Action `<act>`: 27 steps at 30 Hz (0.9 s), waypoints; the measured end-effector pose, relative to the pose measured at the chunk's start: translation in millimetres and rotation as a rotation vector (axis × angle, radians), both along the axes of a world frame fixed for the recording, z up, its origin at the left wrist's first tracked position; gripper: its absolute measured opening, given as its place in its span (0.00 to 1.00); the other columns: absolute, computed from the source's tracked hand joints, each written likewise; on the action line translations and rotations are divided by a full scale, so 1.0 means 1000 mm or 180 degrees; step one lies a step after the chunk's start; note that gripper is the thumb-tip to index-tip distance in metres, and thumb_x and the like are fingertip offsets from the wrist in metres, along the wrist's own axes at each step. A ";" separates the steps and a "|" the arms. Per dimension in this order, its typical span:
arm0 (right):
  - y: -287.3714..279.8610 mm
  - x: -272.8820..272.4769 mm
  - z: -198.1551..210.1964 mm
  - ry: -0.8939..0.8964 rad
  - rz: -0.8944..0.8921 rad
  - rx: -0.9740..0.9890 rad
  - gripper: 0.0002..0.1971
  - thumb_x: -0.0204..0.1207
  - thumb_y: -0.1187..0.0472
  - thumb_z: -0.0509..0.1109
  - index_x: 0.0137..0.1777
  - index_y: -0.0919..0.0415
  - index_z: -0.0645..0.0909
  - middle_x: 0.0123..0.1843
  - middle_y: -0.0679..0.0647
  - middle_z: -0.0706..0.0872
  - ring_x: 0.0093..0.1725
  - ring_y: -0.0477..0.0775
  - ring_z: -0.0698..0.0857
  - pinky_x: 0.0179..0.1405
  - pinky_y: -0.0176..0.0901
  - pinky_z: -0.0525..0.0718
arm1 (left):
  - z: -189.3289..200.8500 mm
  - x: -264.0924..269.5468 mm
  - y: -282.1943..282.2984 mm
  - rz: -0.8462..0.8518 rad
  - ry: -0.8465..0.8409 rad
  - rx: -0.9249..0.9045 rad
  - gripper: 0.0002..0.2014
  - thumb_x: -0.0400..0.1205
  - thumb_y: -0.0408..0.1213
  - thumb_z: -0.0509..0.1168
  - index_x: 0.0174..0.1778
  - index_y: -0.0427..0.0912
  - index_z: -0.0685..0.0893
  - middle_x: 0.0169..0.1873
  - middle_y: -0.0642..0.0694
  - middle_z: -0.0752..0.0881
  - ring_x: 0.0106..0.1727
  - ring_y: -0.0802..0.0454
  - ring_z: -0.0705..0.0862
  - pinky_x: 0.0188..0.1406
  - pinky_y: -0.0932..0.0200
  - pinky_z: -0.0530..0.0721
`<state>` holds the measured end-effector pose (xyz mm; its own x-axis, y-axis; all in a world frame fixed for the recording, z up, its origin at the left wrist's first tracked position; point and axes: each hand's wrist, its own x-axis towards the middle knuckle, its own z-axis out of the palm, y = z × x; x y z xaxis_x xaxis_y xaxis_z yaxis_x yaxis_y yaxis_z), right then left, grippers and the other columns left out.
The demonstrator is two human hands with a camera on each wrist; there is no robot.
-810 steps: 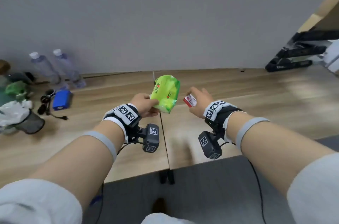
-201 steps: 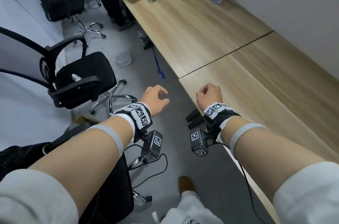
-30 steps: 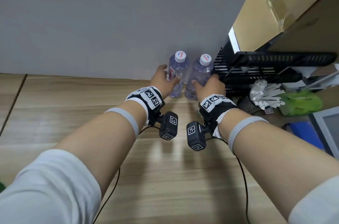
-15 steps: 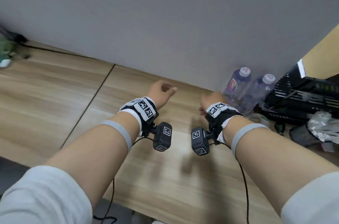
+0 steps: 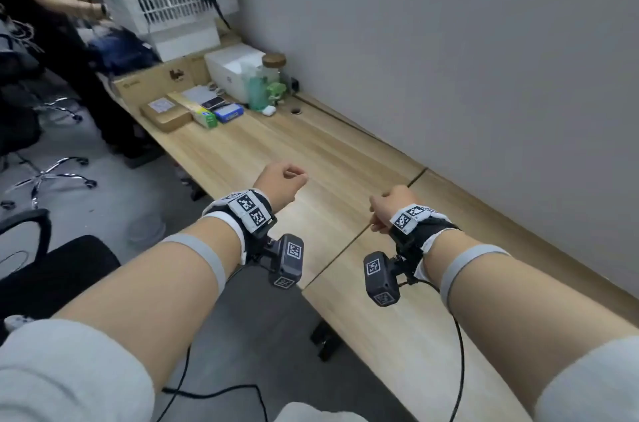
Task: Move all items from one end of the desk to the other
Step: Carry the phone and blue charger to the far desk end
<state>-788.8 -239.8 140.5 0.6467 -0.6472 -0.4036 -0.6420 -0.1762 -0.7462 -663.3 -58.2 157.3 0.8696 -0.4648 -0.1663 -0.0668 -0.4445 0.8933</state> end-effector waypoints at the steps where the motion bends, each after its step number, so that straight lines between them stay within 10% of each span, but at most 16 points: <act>1: 0.020 0.020 0.003 0.0039 0.0162 0.0023 0.13 0.78 0.62 0.60 0.47 0.71 0.82 0.25 0.59 0.88 0.20 0.56 0.87 0.30 0.49 0.89 | 0.001 0.016 0.025 0.0180 0.0018 -0.0007 0.03 0.84 0.36 0.68 0.44 0.46 0.85 0.44 0.44 0.85 0.49 0.42 0.85 0.49 0.46 0.88; 5: 0.083 0.098 0.005 0.0077 0.0696 0.0090 0.10 0.79 0.65 0.59 0.44 0.69 0.81 0.27 0.60 0.86 0.22 0.57 0.85 0.18 0.35 0.78 | 0.005 0.070 0.100 0.0581 0.0109 -0.0029 0.02 0.85 0.34 0.67 0.50 0.40 0.84 0.41 0.45 0.83 0.48 0.47 0.84 0.37 0.57 0.83; 14: 0.145 0.255 -0.017 0.0047 0.1083 0.0295 0.12 0.79 0.65 0.61 0.43 0.68 0.86 0.34 0.62 0.92 0.33 0.59 0.92 0.29 0.43 0.86 | -0.002 0.190 0.178 0.1049 0.0285 -0.0036 0.02 0.85 0.33 0.66 0.50 0.41 0.85 0.52 0.39 0.85 0.52 0.47 0.84 0.53 0.47 0.87; 27: 0.132 0.488 -0.065 0.0420 0.1042 0.0728 0.08 0.80 0.66 0.64 0.49 0.69 0.84 0.33 0.59 0.88 0.32 0.59 0.87 0.31 0.41 0.82 | -0.033 0.444 0.154 0.0956 0.0473 0.0269 0.02 0.84 0.32 0.67 0.47 0.42 0.85 0.48 0.41 0.85 0.49 0.49 0.85 0.37 0.59 0.82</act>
<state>-301.2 -108.0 75.7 0.7363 -0.3002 -0.6064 -0.6725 -0.2260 -0.7048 -219.4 95.3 124.6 0.9289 -0.1710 -0.3285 0.2065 -0.4973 0.8426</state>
